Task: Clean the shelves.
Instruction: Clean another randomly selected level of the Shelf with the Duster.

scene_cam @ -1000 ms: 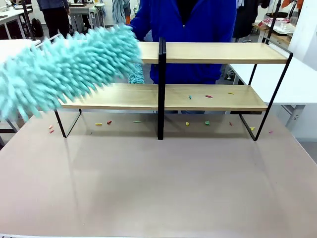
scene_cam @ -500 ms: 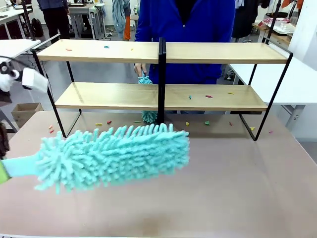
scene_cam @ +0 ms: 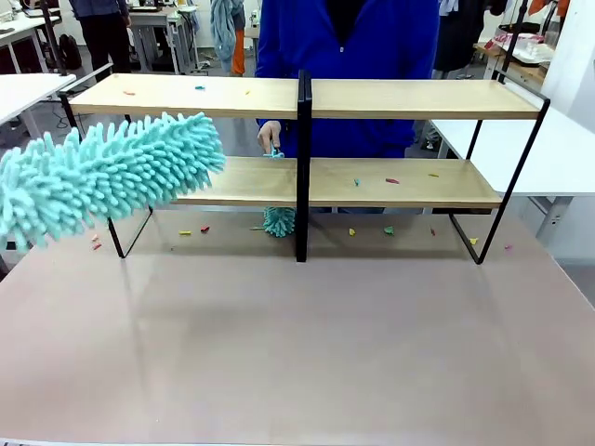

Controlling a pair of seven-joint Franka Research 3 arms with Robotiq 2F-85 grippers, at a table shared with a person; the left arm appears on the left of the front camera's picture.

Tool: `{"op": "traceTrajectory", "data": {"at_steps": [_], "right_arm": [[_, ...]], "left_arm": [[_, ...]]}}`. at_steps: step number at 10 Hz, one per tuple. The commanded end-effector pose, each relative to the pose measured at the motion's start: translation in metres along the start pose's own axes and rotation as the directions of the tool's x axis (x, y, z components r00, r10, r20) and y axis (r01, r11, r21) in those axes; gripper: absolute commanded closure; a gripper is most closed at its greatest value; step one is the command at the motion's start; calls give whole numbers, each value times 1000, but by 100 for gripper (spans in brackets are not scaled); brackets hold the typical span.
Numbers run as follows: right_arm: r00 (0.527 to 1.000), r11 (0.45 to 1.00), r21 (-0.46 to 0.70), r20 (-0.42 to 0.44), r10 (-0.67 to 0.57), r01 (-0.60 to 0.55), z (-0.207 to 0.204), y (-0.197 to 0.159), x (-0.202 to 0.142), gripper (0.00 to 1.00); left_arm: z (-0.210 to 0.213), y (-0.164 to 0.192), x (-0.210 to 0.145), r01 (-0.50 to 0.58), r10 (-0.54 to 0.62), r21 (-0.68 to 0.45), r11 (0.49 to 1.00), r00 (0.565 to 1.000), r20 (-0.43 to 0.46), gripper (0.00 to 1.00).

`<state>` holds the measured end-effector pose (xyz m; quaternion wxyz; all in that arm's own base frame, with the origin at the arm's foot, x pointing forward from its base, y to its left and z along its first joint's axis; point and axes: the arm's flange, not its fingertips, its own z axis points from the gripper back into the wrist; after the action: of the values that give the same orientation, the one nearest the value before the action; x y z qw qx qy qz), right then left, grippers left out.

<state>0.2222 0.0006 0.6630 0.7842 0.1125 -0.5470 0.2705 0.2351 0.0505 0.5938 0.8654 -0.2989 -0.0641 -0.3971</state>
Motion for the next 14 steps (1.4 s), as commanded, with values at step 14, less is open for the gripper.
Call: {"op": "traceTrajectory", "data": {"at_steps": [14], "right_arm": [[1000,1000,-2,-1,-4,4,1,0,0,0]], "left_arm": [[-118,-122,132,217,-208,55,975,969,-135,87]]}}
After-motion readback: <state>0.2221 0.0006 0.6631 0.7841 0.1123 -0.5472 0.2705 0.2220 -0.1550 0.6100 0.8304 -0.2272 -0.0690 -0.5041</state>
